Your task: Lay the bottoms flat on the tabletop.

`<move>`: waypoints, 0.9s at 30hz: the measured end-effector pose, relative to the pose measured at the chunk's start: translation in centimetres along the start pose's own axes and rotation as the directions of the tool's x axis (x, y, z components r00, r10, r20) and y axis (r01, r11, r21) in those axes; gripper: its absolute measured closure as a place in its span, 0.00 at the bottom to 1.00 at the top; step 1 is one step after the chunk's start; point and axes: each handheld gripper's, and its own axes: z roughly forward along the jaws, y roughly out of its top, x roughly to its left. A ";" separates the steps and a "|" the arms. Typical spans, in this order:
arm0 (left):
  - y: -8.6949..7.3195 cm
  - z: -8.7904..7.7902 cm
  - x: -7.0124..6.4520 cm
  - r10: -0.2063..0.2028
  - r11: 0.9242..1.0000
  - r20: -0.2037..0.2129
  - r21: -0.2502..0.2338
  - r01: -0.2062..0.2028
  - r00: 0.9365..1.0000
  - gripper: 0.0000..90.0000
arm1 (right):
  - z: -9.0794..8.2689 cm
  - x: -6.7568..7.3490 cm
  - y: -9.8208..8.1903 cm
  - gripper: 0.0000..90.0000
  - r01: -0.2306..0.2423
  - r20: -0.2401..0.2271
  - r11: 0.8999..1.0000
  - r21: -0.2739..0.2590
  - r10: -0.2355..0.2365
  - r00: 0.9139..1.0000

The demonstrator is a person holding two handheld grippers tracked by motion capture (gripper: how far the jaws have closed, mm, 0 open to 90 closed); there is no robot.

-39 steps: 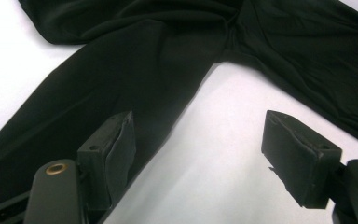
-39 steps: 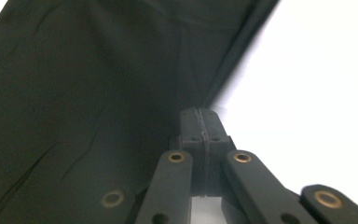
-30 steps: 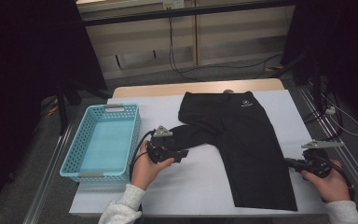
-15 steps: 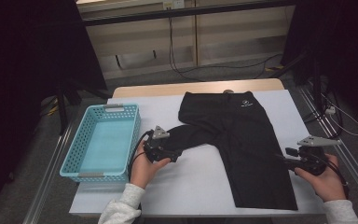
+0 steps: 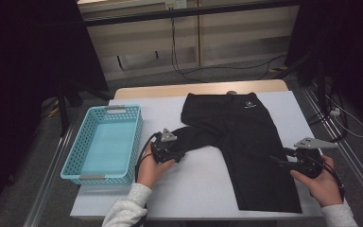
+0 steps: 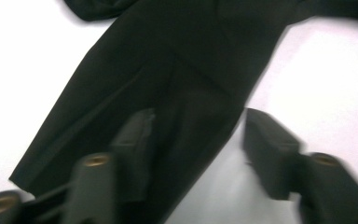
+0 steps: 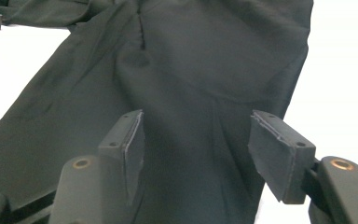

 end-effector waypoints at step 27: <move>3.3 -3.3 -0.3 -0.190 0.973 0.195 -0.091 0.210 0.962 0.99 | -1.1 1.2 -1.3 0.36 0.017 -0.018 1.000 0.001 -0.017 1.000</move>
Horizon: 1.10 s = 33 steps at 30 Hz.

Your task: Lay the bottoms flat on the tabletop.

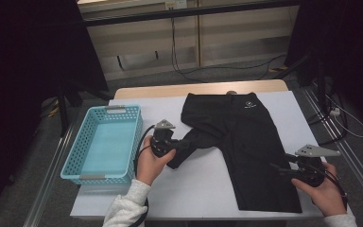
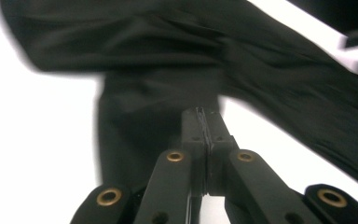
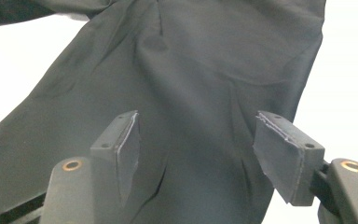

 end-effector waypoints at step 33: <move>-0.6 0.5 0.1 0.040 0.998 -0.108 -0.034 -0.044 0.993 0.42 | 0.1 0.1 0.0 0.34 0.005 -0.012 1.000 0.003 -0.005 1.000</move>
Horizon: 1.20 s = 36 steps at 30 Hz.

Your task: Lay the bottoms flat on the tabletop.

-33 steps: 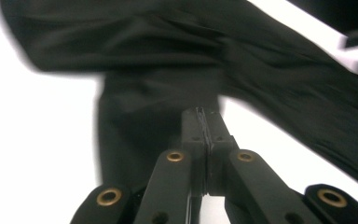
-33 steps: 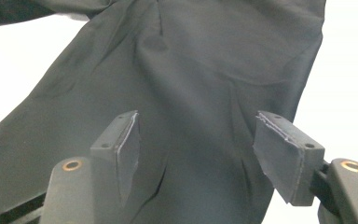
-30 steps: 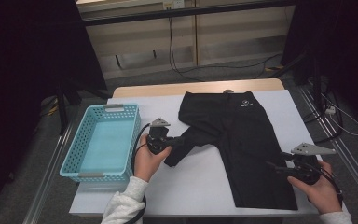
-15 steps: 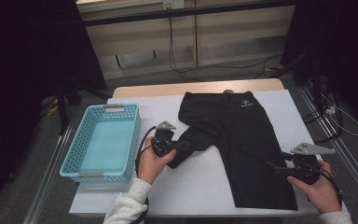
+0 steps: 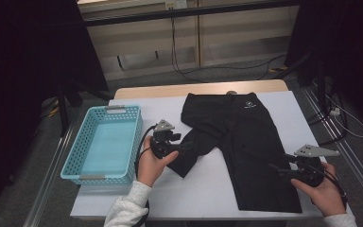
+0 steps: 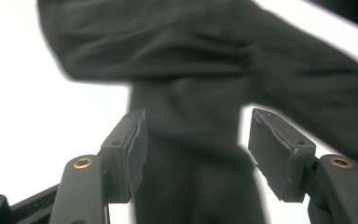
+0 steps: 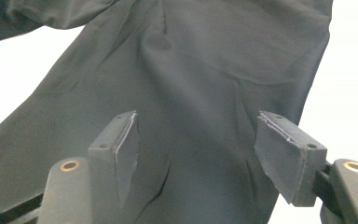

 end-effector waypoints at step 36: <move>-2.0 0.9 0.7 -0.021 0.987 -0.041 0.158 0.027 0.999 0.99 | 0.5 0.5 0.4 0.32 0.024 -0.014 1.000 0.002 -0.024 1.000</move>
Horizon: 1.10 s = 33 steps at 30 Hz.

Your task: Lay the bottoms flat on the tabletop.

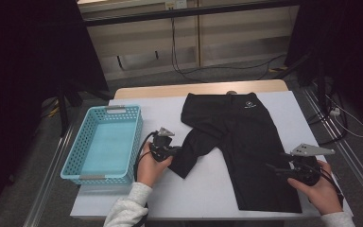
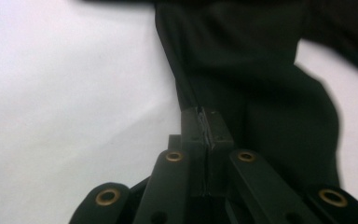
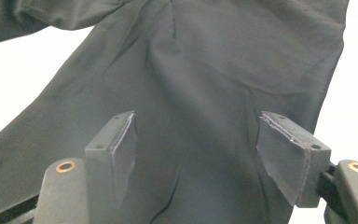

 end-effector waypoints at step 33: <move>-1.9 -5.5 -0.4 -0.074 0.996 -0.029 -0.044 0.073 0.997 0.99 | 3.7 1.4 2.8 0.31 0.076 -0.076 0.997 0.007 -0.075 0.994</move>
